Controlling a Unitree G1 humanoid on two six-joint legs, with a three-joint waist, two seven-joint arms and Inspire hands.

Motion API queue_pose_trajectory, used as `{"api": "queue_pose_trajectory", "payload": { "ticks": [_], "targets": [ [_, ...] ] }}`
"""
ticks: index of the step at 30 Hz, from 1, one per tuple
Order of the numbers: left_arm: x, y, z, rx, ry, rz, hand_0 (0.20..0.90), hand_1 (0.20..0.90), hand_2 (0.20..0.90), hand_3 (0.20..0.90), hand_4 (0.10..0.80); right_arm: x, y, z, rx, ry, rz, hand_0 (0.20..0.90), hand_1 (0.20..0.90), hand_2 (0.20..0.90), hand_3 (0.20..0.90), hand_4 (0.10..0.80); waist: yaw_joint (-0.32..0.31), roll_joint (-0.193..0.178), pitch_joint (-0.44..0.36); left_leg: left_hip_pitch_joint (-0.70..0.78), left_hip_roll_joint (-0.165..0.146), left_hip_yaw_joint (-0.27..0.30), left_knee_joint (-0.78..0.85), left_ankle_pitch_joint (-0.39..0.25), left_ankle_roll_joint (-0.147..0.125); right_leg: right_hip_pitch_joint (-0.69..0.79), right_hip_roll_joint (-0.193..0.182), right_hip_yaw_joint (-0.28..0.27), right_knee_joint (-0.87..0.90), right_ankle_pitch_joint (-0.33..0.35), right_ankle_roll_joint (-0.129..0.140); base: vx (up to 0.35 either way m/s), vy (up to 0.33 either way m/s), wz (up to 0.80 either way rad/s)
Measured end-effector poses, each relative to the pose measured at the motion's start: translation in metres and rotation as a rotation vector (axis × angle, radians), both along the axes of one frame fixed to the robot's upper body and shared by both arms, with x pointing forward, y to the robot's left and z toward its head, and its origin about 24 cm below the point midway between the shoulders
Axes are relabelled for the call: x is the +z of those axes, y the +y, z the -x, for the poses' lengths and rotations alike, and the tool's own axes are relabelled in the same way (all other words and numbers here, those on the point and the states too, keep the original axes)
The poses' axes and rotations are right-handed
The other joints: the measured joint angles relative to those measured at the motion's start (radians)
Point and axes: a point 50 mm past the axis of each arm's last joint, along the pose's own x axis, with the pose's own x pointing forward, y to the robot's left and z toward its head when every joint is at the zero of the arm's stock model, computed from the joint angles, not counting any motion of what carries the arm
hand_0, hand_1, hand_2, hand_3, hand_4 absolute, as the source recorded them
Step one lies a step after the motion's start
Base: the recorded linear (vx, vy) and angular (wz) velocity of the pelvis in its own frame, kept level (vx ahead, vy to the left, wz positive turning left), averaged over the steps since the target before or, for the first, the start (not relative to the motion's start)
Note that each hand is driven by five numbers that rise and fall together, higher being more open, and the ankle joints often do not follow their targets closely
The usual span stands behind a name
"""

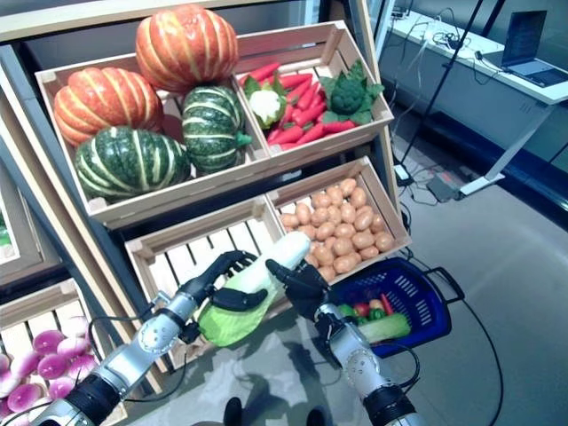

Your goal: Put vegetables into the basket

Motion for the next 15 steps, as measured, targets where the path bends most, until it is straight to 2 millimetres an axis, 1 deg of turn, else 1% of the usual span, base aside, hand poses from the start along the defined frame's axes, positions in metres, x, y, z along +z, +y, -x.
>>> {"api": "queue_pose_trajectory", "payload": {
  "ticks": [15],
  "targets": [
    [0.0055, -0.0076, 0.0015, -0.046, -0.023, 0.018, 0.300, 0.300, 0.300, 0.300, 0.400, 0.0011, -0.0098, -0.0014, -0.024, -0.016, 0.025, 0.300, 0.300, 0.300, 0.300, 0.400, -0.002, 0.016, -0.007, 0.001, 0.000, 0.000, 0.000, 0.000, 0.000, 0.001, 0.000, 0.000, 0.000, 0.000, 0.000, 0.000, 0.000, 0.00]
  ]
}}
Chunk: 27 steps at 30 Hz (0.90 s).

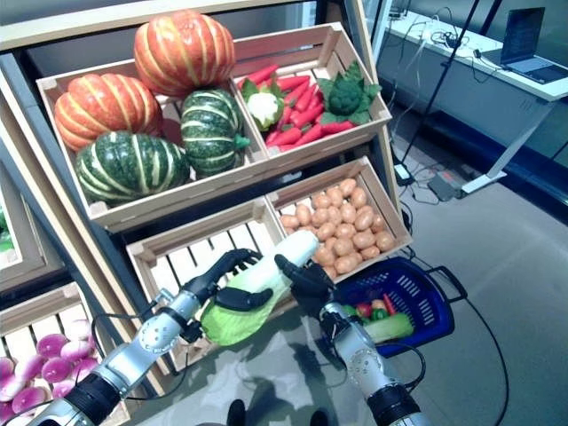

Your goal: Put vegetables into the basket

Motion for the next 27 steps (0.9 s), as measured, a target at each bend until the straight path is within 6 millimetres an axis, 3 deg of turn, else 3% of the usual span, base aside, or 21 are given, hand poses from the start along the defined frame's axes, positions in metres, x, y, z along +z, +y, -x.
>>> {"api": "queue_pose_trajectory", "payload": {
  "ticks": [5, 6, 7, 8, 22, 27],
  "targets": [
    [0.000, 0.000, 0.000, 0.001, 0.000, 0.000, 0.300, 0.300, 0.300, 0.300, 0.400, 0.000, 0.000, 0.000, -0.001, 0.000, -0.001, 0.300, 0.300, 0.300, 0.300, 0.400, 0.000, 0.000, 0.000, 0.000, 0.000, 0.000, 0.000, 0.000, 0.000, 0.000, 0.000, 0.000, 0.000, 0.000, 0.000, 0.000, 0.000, 0.00],
    [0.000, 0.000, 0.000, 0.001, -0.001, 0.000, 0.462, 0.462, 0.462, 0.462, 0.508, 0.000, 0.000, 0.000, -0.001, 0.000, -0.001, 0.300, 0.300, 0.300, 0.300, 0.400, 0.000, 0.000, 0.000, 0.000, 0.000, 0.000, 0.000, 0.000, 0.000, 0.000, 0.000, 0.000, 0.000, 0.000, 0.000, 0.000, 0.000, 0.00],
    [0.000, 0.000, 0.000, 0.003, -0.002, 0.001, 0.799, 0.799, 0.799, 0.799, 0.733, 0.000, 0.000, 0.000, -0.001, -0.001, -0.001, 0.300, 0.300, 0.300, 0.300, 0.400, 0.000, 0.000, 0.000, 0.000, 0.000, 0.000, 0.000, 0.000, 0.000, 0.000, 0.000, 0.000, 0.000, 0.000, 0.000, 0.000, 0.000, 0.00],
    [0.000, 0.000, 0.000, 0.003, -0.002, 0.001, 0.900, 0.900, 0.900, 0.900, 0.800, 0.000, 0.000, 0.000, -0.001, -0.001, -0.001, 0.300, 0.300, 0.300, 0.300, 0.400, 0.000, 0.000, 0.000, 0.000, 0.000, 0.000, 0.000, 0.000, 0.000, 0.000, 0.000, 0.000, 0.000, 0.000, 0.000, 0.000, 0.000, 0.00],
    [0.010, -0.006, 0.000, 0.008, -0.066, 0.052, 0.900, 0.900, 0.900, 0.900, 0.800, 0.002, -0.005, -0.001, -0.062, -0.016, -0.058, 0.300, 0.300, 0.300, 0.300, 0.400, 0.000, 0.000, 0.000, -0.026, 0.002, 0.003, 0.000, 0.000, -0.001, -0.027, 0.004, 0.002, 0.000, 0.000, 0.000, -0.030, -0.026, 0.00],
    [0.021, -0.007, -0.002, 0.004, -0.107, 0.093, 0.900, 0.900, 0.900, 0.900, 0.800, 0.011, -0.009, -0.003, -0.089, -0.062, -0.073, 0.300, 0.300, 0.300, 0.300, 0.400, 0.000, 0.002, 0.003, -0.045, 0.003, 0.002, 0.000, 0.002, -0.002, -0.045, 0.006, 0.001, 0.000, 0.000, 0.000, -0.063, -0.043, 0.00]
  ]
}}
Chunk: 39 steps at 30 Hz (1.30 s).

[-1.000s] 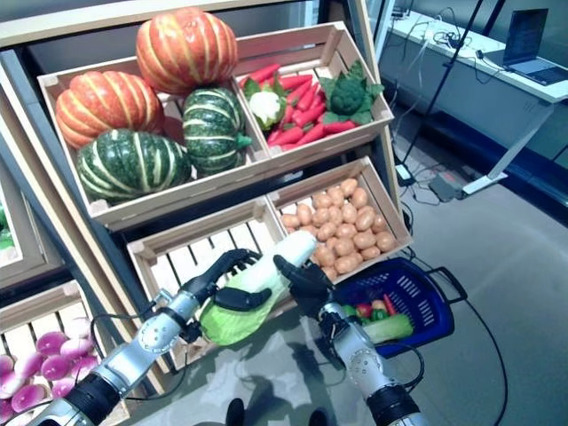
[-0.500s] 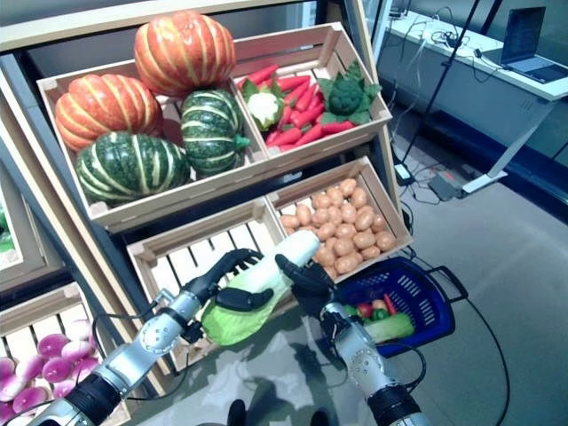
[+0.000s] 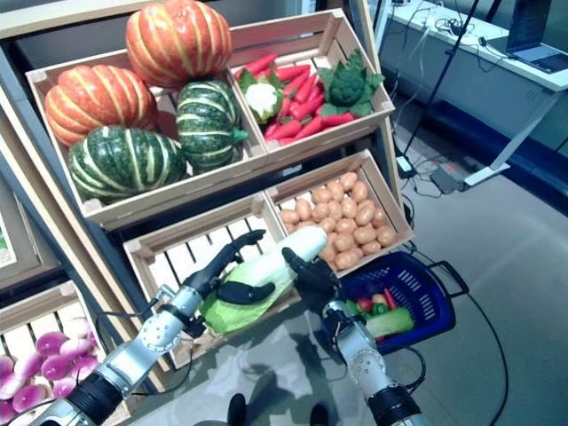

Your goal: Put vegetables into the basket

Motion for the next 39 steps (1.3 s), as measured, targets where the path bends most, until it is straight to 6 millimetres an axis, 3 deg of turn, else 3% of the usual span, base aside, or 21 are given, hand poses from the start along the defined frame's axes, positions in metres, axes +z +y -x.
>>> {"api": "queue_pose_trajectory", "payload": {
  "ticks": [6, 13, 19, 24, 36, 39],
  "targets": [
    [0.021, -0.002, -0.001, -0.024, -0.091, 0.065, 0.900, 0.900, 0.900, 0.900, 0.800, 0.012, -0.013, -0.005, -0.080, -0.048, -0.054, 0.300, 0.300, 0.300, 0.300, 0.400, 0.000, 0.018, 0.053, -0.012, 0.004, -0.001, 0.000, 0.002, -0.003, -0.012, 0.005, 0.000, 0.000, 0.002, -0.003, -0.075, -0.042, 0.00],
    [0.036, 0.039, -0.011, 0.115, -0.122, 0.087, 0.900, 0.900, 0.900, 0.900, 0.800, 0.035, -0.092, -0.014, -0.546, -0.112, -0.154, 0.300, 0.300, 0.300, 0.300, 0.400, 0.001, 0.017, 0.119, -0.042, 0.009, -0.006, 0.000, 0.007, -0.008, -0.041, 0.012, -0.003, 0.000, 0.007, -0.008, -0.062, -0.039, 0.01],
    [0.040, 0.050, -0.013, 0.154, -0.129, 0.092, 0.900, 0.900, 0.900, 0.900, 0.800, 0.044, -0.144, -0.015, -0.802, -0.068, -0.108, 0.300, 0.300, 0.300, 0.300, 0.400, -0.001, 0.012, 0.156, -0.047, 0.010, -0.005, 0.000, 0.007, -0.009, -0.047, 0.013, -0.001, 0.000, 0.008, -0.009, -0.041, -0.018, -0.01],
    [0.043, 0.049, -0.015, 0.159, -0.145, 0.100, 0.900, 0.900, 0.900, 0.900, 0.800, 0.037, -0.154, -0.012, -0.866, -0.002, -0.097, 0.300, 0.300, 0.300, 0.300, 0.400, -0.001, 0.006, 0.178, -0.072, 0.012, -0.002, 0.001, 0.009, -0.012, -0.074, 0.017, 0.000, 0.001, 0.014, -0.011, -0.069, -0.028, -0.02],
    [0.096, 0.031, -0.043, 0.122, -0.306, 0.207, 0.900, 0.900, 0.900, 0.900, 0.800, 0.048, -0.188, -0.024, -1.147, 0.126, -0.129, 0.300, 0.300, 0.300, 0.300, 0.400, 0.003, 0.005, 0.355, -0.191, 0.014, -0.014, 0.030, 0.028, -0.017, -0.173, 0.025, -0.011, 0.007, 0.038, -0.020, -0.119, -0.073, 0.04],
    [0.100, 0.029, -0.045, 0.113, -0.313, 0.212, 0.900, 0.900, 0.900, 0.900, 0.800, 0.046, -0.190, -0.028, -1.168, 0.161, -0.142, 0.300, 0.300, 0.300, 0.300, 0.400, 0.002, 0.005, 0.366, -0.221, 0.014, -0.015, 0.037, 0.028, -0.018, -0.199, 0.026, -0.013, 0.009, 0.040, -0.020, -0.141, -0.078, 0.03]
  ]
}}
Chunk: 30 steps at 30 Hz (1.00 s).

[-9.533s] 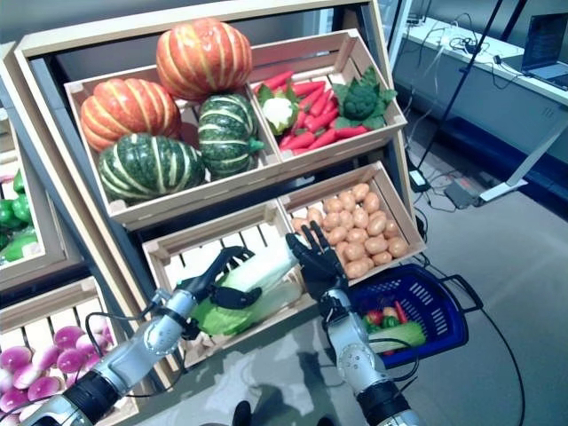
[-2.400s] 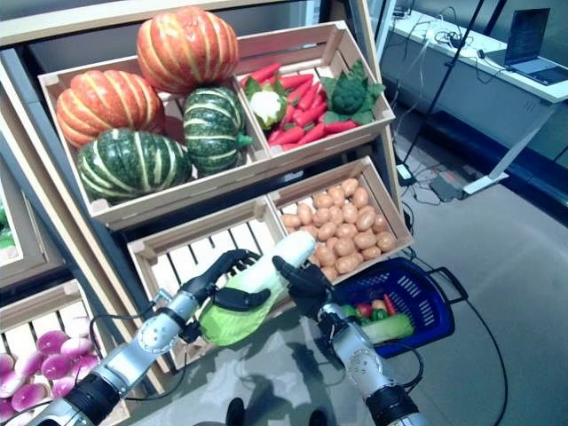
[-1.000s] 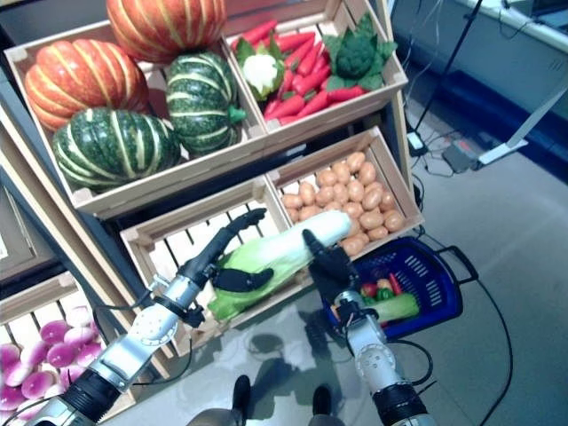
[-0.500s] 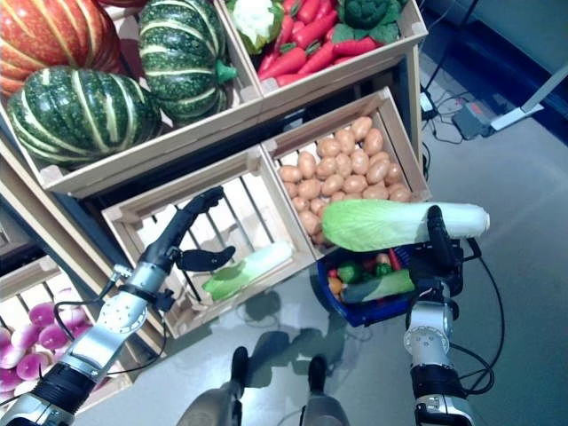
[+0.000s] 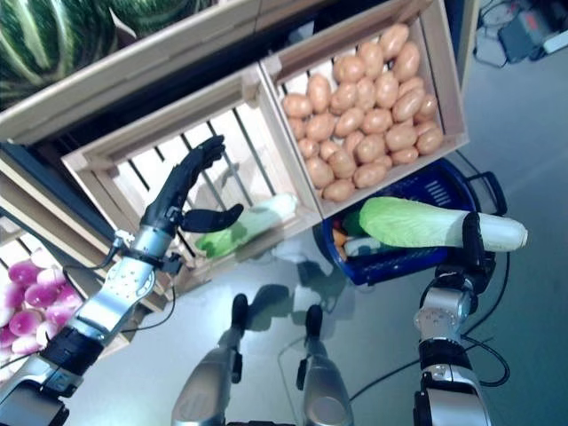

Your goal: Put vegetables into the basket

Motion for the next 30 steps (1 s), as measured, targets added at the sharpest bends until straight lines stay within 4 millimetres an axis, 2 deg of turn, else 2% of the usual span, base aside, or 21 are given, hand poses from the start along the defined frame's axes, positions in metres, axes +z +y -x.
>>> {"api": "queue_pose_trajectory", "payload": {
  "ticks": [5, 11, 16, 20, 24, 27, 28, 29, 30],
  "targets": [
    [0.019, -0.006, -0.006, -0.026, -0.069, -0.015, 0.900, 0.900, 0.900, 0.900, 0.800, 0.008, -0.007, -0.007, -0.054, 0.041, -0.031, 0.300, 0.300, 0.300, 0.300, 0.400, 0.002, 0.004, 0.012, -0.102, -0.001, -0.004, 0.047, 0.000, 0.000, -0.092, -0.001, -0.018, 0.041, 0.000, -0.001, -0.127, -0.038, 0.06],
    [0.040, -0.007, -0.011, -0.020, -0.139, 0.015, 0.900, 0.900, 0.900, 0.900, 0.800, 0.039, -0.016, -0.023, -0.101, 0.020, -0.045, 0.300, 0.300, 0.300, 0.300, 0.400, 0.013, 0.006, 0.018, -0.253, -0.004, -0.016, 0.124, 0.002, 0.002, -0.253, -0.005, -0.018, 0.145, -0.011, -0.004, -0.107, -0.030, 0.01],
    [0.048, -0.009, -0.013, -0.027, -0.162, 0.020, 0.900, 0.900, 0.900, 0.900, 0.800, 0.058, -0.009, -0.036, -0.101, 0.011, -0.055, 0.300, 0.300, 0.300, 0.300, 0.400, 0.025, 0.007, 0.018, -0.352, -0.017, -0.026, 0.203, 0.003, 0.000, -0.410, -0.029, -0.015, 0.356, -0.090, -0.012, -0.106, -0.043, 0.07],
    [0.059, -0.012, -0.013, -0.054, -0.201, 0.029, 0.900, 0.900, 0.900, 0.900, 0.800, 0.088, -0.004, -0.050, -0.079, 0.016, 0.066, 0.300, 0.300, 0.300, 0.300, 0.400, 0.033, 0.007, 0.019, -0.457, -0.043, -0.031, 0.303, -0.008, -0.006, -0.554, -0.064, -0.005, 0.549, -0.155, -0.022, -0.067, -0.019, 0.17],
    [0.064, -0.017, -0.013, -0.098, -0.211, 0.033, 0.900, 0.900, 0.900, 0.900, 0.800, 0.112, 0.001, -0.059, -0.065, -0.021, 0.117, 0.300, 0.300, 0.300, 0.300, 0.400, 0.054, 0.006, 0.019, -0.547, -0.047, -0.041, 0.401, -0.032, -0.011, -0.643, -0.068, 0.003, 0.641, -0.182, -0.034, -0.056, -0.008, 0.04],
    [0.065, -0.018, -0.013, -0.117, -0.214, 0.038, 0.900, 0.900, 0.900, 0.900, 0.800, 0.123, 0.003, -0.063, -0.061, -0.049, 0.118, 0.300, 0.300, 0.300, 0.300, 0.400, 0.056, 0.007, 0.019, -0.597, -0.051, -0.051, 0.441, -0.036, -0.017, -0.688, -0.070, 0.005, 0.678, -0.186, -0.040, -0.056, 0.039, 0.07],
    [0.065, -0.018, -0.013, -0.122, -0.213, 0.044, 0.900, 0.900, 0.900, 0.900, 0.800, 0.125, 0.004, -0.064, -0.059, -0.055, 0.119, 0.373, 0.373, 0.373, 0.373, 0.449, 0.056, 0.007, 0.019, -0.613, -0.053, -0.052, 0.458, -0.038, -0.016, -0.703, -0.071, 0.008, 0.691, -0.186, -0.040, -0.061, 0.064, 0.00],
    [0.066, -0.018, -0.012, -0.125, -0.219, 0.048, 0.900, 0.900, 0.900, 0.900, 0.800, 0.128, 0.005, -0.066, -0.055, -0.063, 0.120, 0.389, 0.389, 0.389, 0.389, 0.460, 0.058, 0.007, 0.019, -0.634, -0.055, -0.051, 0.480, -0.043, -0.017, -0.720, -0.072, 0.011, 0.704, -0.186, -0.040, -0.033, 0.064, -0.02],
    [0.067, -0.018, -0.012, -0.129, -0.224, 0.050, 0.900, 0.900, 0.900, 0.900, 0.800, 0.129, 0.006, -0.066, -0.052, -0.065, 0.124, 0.439, 0.439, 0.439, 0.439, 0.493, 0.058, 0.007, 0.019, -0.650, -0.056, -0.050, 0.498, -0.047, -0.016, -0.734, -0.072, 0.012, 0.716, -0.186, -0.040, -0.046, 0.063, -0.04]
  ]
}}
